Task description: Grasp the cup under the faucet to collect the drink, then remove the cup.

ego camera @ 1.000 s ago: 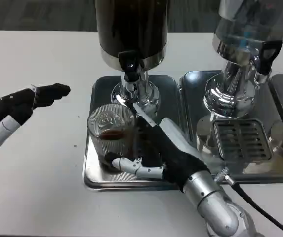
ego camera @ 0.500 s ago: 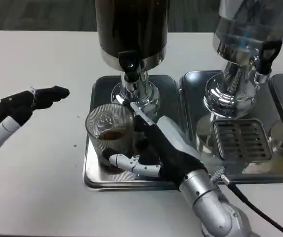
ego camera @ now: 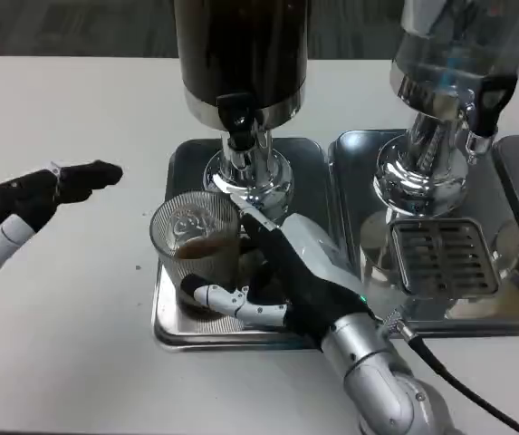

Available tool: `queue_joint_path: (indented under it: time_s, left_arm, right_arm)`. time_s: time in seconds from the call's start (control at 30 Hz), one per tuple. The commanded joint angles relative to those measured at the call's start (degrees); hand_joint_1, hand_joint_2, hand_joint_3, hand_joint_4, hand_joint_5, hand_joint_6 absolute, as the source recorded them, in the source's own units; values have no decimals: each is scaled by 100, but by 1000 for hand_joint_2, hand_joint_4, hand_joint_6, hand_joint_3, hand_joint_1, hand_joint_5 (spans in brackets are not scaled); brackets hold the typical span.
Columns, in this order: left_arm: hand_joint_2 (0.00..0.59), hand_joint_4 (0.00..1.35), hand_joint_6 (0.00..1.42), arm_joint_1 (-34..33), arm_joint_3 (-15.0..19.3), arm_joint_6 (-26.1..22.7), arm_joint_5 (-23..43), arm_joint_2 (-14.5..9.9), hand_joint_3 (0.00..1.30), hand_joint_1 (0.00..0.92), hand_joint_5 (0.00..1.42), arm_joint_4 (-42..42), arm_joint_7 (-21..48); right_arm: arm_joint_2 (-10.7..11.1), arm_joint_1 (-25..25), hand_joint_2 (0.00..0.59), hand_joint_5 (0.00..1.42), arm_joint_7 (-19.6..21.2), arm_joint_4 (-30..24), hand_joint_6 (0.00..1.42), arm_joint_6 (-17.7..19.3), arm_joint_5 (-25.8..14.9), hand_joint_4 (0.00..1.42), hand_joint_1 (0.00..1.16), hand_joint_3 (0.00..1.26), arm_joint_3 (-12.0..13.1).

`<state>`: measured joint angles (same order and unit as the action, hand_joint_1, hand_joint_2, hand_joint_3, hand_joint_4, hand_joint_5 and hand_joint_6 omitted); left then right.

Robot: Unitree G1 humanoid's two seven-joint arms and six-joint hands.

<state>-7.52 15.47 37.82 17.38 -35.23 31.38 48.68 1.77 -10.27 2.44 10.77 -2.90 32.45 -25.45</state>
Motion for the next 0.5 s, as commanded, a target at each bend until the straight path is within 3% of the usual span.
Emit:
queue_joint_path:
  time_s: [0.03, 0.5]
  left_arm:
    - [172, 212, 154, 44, 45, -46, -22, -91, 300, 0, 147, -8, -30]
    - [180, 212, 158, 49, 44, -47, -31, -91, 313, 0, 147, 4, -40]
  right_arm:
    - [-41, 73, 193, 329, 182, -118, 660, -162, 194, 147, 521, 116, -80]
    - [-154, 195, 199, 470, 491, -150, 884, -190, 280, 283, 550, 230, -71]
